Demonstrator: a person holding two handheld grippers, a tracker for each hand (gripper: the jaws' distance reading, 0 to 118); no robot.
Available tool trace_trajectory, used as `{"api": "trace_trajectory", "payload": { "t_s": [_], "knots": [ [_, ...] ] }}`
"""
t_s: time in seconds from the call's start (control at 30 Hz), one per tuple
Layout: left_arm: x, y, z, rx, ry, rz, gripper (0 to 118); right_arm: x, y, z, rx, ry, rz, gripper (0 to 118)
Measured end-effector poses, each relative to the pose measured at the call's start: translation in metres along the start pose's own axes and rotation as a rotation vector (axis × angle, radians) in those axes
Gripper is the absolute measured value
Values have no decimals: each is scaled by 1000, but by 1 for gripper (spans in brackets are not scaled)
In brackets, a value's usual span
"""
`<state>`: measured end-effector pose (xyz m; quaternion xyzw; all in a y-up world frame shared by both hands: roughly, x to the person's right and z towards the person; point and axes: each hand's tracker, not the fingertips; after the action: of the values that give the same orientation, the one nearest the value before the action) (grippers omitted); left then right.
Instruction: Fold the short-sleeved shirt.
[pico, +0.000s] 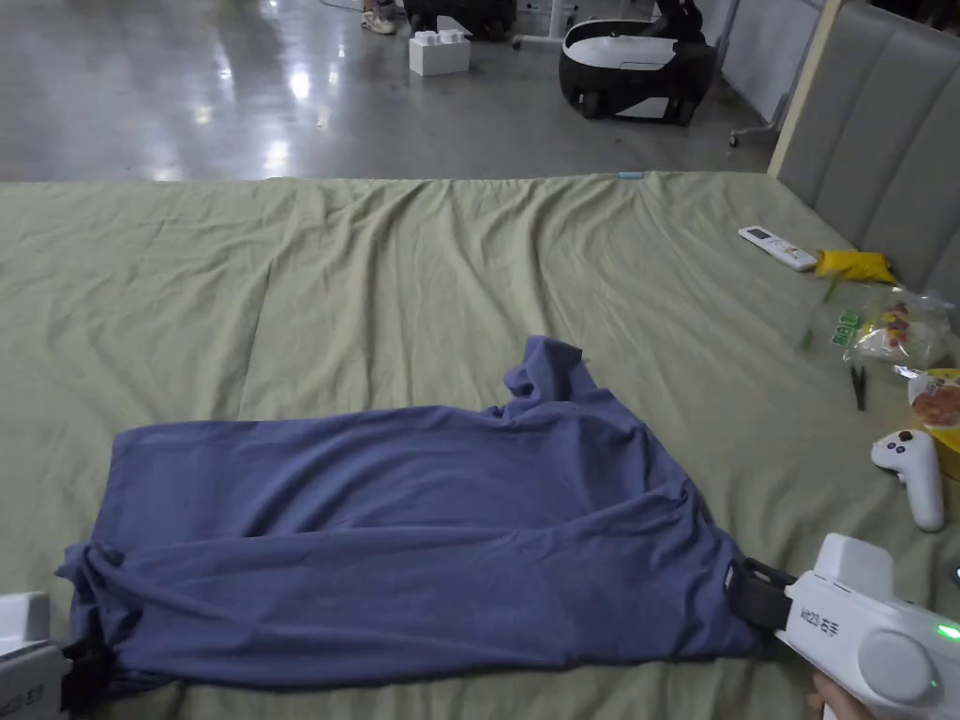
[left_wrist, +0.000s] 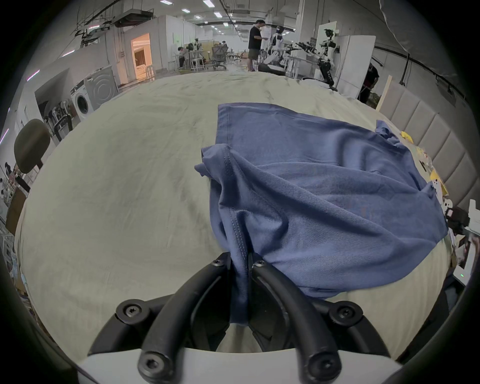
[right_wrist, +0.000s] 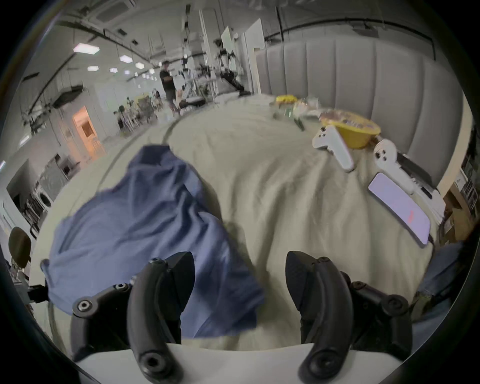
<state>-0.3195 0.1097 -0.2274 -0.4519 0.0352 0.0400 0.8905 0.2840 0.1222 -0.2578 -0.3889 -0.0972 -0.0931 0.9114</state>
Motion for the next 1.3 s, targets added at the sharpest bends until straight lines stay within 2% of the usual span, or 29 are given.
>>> {"api": "trace_trajectory", "payload": {
  "t_s": [0.03,0.07,0.1,0.13,0.17,0.2,0.27,0.33,0.5,0.63,0.77,0.83,0.97,1.03,1.07,1.1,1.17,1.2,1.3],
  "knots": [
    [0,0,0,2,-1,4,12,-2,0,-10,-43,-4,27,70],
    [0,1,0,2,0,10,12,-8,-3,-21,-103,15,58,56],
    [1,0,1,3,2,10,12,-16,-7,-25,-132,15,89,48],
    [3,-1,1,6,5,6,12,-26,-11,-20,-85,-52,170,44],
    [5,-2,2,10,11,-5,12,-34,-15,-12,-13,-52,271,31],
    [7,-1,2,12,18,-20,11,-38,-15,-13,-25,-41,319,18],
    [13,2,5,0,41,-109,10,-42,-11,-14,-56,-55,338,11],
    [10,8,5,-39,60,-160,6,-44,-5,-6,-52,-57,317,8],
    [7,14,53,95,64,-124,5,-39,5,43,75,-54,283,8],
    [-7,9,86,111,-27,-8,5,-32,3,75,110,-26,258,8],
    [-17,-22,114,81,-59,-15,5,-17,-11,103,108,-37,249,8],
    [-25,-46,124,61,-76,-18,5,-5,-25,117,85,-7,226,8],
    [-36,-87,136,37,-120,104,5,8,-58,132,62,-15,218,8],
    [-36,-98,133,48,-121,101,6,9,-70,131,48,-12,216,8],
    [-35,-103,128,48,-119,111,8,10,-75,128,50,-1,219,9],
    [-35,-108,123,63,-115,109,25,8,-80,120,50,1,242,25],
    [-32,-113,118,71,-66,121,75,8,-87,110,17,-42,295,75],
    [-33,-115,118,65,-49,138,89,11,-90,104,-24,-41,296,85],
    [-44,-115,136,154,-101,262,89,24,-97,104,16,20,238,84]
  ]
}}
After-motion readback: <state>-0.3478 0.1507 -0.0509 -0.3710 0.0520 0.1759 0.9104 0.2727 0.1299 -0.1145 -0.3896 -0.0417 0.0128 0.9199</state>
